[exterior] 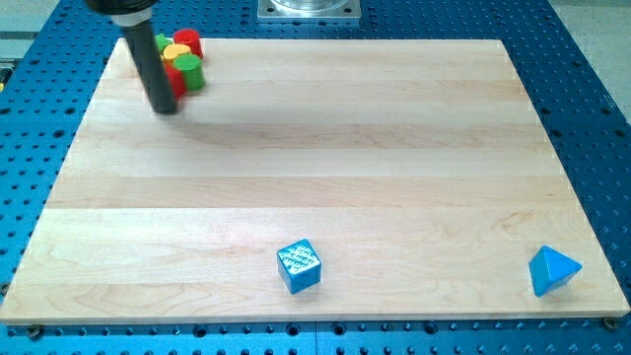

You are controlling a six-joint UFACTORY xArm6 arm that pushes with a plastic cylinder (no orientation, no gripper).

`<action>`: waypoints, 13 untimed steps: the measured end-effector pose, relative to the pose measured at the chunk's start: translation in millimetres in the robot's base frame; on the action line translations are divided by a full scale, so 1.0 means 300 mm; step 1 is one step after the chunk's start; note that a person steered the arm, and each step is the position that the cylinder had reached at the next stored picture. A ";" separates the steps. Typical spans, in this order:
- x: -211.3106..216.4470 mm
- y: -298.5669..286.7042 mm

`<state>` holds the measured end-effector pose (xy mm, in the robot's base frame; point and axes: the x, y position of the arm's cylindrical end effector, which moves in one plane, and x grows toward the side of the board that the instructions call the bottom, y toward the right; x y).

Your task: Push the blue cube into the red star and the green circle

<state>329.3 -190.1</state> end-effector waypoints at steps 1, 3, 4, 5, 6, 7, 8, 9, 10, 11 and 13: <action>0.177 0.033; 0.603 0.700; 0.949 0.837; 0.921 0.502; 0.654 0.312; 0.560 0.288; 0.892 0.284; 0.826 0.497; 0.561 0.440; 0.396 0.236; 0.306 0.353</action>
<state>421.1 -84.1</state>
